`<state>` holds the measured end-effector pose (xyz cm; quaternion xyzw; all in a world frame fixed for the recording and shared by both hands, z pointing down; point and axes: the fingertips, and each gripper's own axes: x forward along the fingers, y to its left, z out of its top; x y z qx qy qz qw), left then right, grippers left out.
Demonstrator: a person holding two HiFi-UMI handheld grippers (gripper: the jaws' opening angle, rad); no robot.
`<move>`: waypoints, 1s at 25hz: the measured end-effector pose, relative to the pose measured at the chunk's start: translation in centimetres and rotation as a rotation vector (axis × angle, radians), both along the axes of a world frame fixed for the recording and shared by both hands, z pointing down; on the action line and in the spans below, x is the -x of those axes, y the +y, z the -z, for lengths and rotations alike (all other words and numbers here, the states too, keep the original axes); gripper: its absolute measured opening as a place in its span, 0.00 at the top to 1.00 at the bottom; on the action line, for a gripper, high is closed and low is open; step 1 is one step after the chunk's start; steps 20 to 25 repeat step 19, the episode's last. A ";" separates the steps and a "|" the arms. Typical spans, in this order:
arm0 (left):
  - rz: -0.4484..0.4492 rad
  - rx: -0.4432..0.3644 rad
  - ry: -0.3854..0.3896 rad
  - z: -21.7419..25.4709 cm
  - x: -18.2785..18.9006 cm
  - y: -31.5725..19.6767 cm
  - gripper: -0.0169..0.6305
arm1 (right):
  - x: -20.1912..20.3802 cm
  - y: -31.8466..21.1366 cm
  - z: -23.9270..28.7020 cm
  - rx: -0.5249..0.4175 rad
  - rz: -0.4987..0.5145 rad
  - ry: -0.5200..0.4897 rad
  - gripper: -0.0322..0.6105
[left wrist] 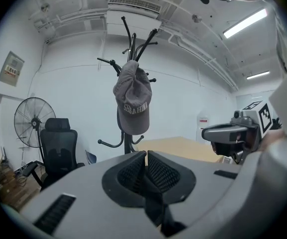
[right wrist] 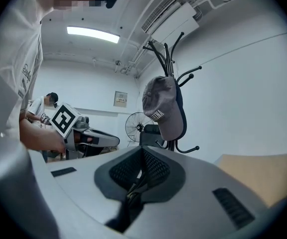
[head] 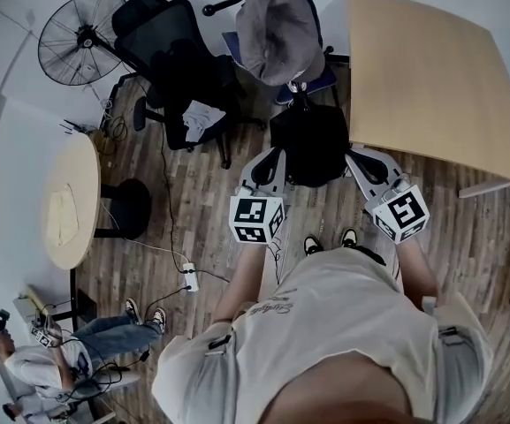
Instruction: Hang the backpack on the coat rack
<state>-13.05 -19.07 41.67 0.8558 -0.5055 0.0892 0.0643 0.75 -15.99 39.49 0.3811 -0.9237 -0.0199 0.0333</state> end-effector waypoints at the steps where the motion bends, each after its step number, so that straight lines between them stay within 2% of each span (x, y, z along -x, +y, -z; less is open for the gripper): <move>1: 0.005 0.004 0.000 -0.2 0.0 0.0 0.93 | 0.1 -0.1 -0.1 0.001 0.009 0.002 0.96; 14: 0.026 0.071 0.007 -2.7 0.0 -0.3 0.93 | 0.4 -1.5 -2.0 0.054 0.052 0.002 0.96; 25: 0.032 0.066 0.002 -2.7 0.1 -0.8 0.93 | 0.3 -2.0 -1.7 0.043 0.059 0.010 0.96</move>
